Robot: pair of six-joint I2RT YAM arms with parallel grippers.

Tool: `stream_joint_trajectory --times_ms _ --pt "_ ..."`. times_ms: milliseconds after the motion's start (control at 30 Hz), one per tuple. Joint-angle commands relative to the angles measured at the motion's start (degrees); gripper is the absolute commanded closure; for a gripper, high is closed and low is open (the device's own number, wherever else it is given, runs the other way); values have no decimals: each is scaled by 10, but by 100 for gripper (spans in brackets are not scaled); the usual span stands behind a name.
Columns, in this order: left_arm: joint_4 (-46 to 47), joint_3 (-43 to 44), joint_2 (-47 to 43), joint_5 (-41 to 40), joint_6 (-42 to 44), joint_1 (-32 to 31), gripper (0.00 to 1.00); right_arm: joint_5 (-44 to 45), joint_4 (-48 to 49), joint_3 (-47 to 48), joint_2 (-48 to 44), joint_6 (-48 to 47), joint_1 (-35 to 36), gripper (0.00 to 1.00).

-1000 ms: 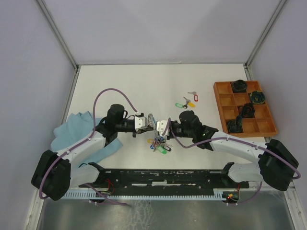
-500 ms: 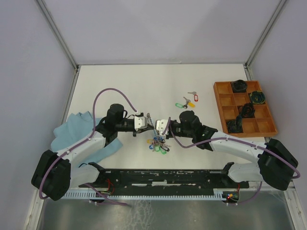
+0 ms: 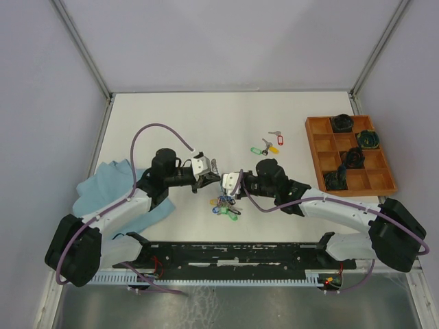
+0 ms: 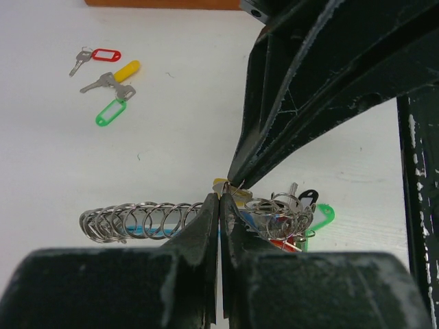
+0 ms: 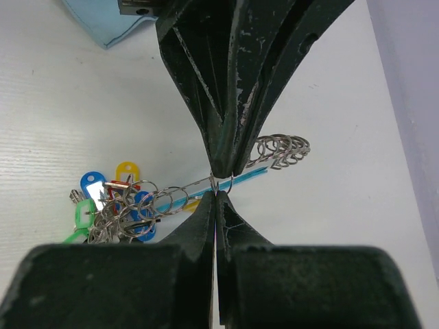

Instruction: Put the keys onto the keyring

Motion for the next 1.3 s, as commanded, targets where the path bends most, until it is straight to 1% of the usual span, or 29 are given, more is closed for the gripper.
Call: stream_joint_trajectory --times_ms 0,167,400,533,600,733,933,1033,1167,1267 --pt "107 1 -11 -46 -107 -2 97 5 25 -1 -8 -17 11 99" --pt "184 -24 -13 -67 -198 -2 97 21 15 2 -1 -25 12 99" --pt "325 -72 -5 -76 -325 -2 97 42 15 4 17 -31 11 99" --pt "396 -101 -1 -85 -369 -2 97 43 2 12 30 -33 11 99" --pt "418 -110 0 -90 -380 -3 97 52 -9 17 32 -36 11 99" --pt "396 -114 -4 -99 -369 -2 97 77 -17 10 10 -45 10 99" --pt "390 -128 -8 -103 -358 -2 97 65 -57 29 -7 -57 10 99" --pt "374 -122 -4 -112 -371 -2 91 63 -63 33 -8 -61 10 99" --pt "343 -114 3 -123 -353 -3 87 62 -73 37 -16 -64 10 99" --pt "302 -97 7 -136 -334 -3 79 60 -81 40 -21 -68 10 99"
